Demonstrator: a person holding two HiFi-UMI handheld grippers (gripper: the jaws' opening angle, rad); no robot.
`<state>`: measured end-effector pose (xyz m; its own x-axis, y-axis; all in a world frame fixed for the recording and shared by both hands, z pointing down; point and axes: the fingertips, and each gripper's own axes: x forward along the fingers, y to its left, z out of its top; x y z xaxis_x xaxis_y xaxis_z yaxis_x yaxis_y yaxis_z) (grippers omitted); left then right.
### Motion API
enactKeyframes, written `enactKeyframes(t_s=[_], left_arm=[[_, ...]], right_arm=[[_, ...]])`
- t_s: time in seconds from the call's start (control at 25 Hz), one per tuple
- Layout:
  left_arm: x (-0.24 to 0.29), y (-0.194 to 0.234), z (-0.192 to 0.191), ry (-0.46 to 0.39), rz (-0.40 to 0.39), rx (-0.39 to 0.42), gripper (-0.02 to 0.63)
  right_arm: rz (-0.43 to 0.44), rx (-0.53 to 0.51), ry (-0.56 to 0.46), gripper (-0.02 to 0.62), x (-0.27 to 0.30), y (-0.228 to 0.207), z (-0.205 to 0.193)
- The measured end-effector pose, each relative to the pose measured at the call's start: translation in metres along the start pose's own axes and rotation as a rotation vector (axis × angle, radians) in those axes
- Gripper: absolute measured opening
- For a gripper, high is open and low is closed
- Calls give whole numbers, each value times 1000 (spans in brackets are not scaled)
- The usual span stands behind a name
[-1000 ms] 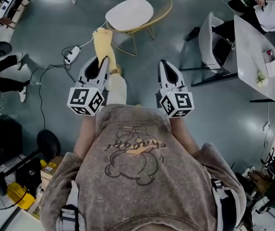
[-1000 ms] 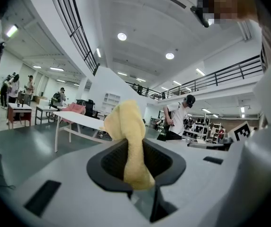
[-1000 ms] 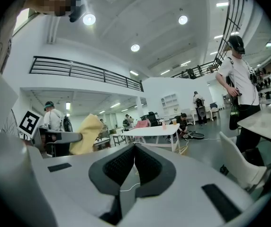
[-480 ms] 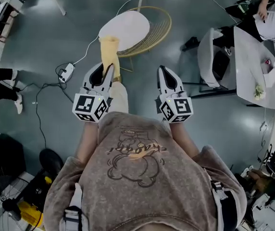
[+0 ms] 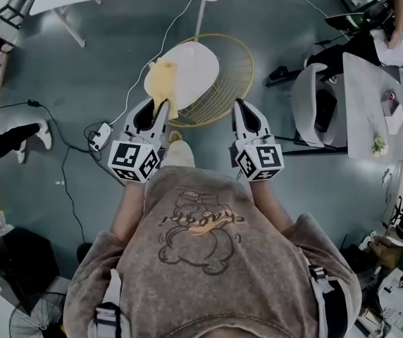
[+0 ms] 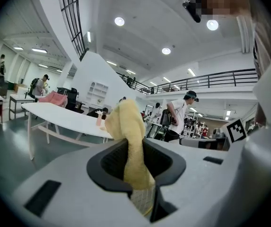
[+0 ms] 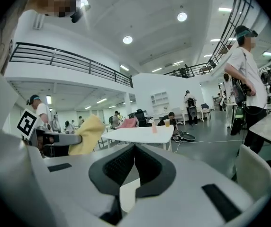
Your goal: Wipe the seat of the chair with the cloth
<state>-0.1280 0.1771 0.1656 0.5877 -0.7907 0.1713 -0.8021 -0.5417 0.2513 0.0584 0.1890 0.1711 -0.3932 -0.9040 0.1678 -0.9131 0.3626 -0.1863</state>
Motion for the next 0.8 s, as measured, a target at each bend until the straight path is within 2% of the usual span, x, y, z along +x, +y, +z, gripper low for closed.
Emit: enactKeyframes(t_s=[0.36, 0.8], left_arm=[[69, 55, 31, 47, -111, 26, 92], [120, 61, 27, 80, -152, 15, 92]], right_arm=[[-104, 13, 1, 23, 76, -13, 15], [-140, 32, -5, 23, 102, -41, 21]])
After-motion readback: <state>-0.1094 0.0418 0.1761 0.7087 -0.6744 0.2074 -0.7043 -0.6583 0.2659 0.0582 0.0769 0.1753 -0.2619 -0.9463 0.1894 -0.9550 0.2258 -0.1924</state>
